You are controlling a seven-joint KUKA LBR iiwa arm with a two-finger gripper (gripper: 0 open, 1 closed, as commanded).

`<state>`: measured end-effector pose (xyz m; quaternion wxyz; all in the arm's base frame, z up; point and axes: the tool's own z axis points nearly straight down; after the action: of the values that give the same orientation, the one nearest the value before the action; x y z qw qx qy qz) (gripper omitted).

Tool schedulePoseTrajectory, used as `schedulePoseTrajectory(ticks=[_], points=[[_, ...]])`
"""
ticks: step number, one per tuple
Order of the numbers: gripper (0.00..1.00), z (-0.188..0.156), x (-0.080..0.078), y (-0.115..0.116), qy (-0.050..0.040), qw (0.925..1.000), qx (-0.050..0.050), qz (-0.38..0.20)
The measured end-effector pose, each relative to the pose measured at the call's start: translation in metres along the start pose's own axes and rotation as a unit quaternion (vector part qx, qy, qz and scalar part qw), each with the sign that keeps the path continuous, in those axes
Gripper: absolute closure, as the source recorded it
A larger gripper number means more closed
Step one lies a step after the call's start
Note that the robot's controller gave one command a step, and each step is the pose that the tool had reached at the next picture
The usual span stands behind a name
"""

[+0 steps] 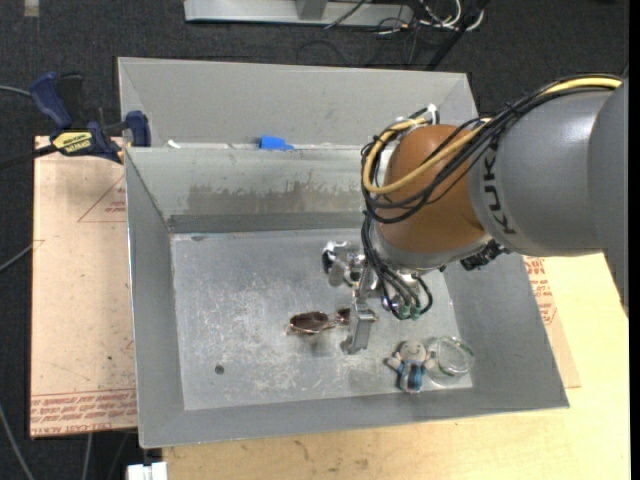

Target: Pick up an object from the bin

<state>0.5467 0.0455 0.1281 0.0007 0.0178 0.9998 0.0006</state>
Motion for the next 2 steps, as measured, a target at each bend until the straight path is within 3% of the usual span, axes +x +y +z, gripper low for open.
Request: schedulePoseTrajectory(ticks=[1,2], points=[[0.0,0.0478,-0.0058,-0.0002,-0.0007,0.9929,0.0,-0.119],[1.0,0.0575,-0.0131,-0.009,-0.001,0.9971,0.0,-0.077]])
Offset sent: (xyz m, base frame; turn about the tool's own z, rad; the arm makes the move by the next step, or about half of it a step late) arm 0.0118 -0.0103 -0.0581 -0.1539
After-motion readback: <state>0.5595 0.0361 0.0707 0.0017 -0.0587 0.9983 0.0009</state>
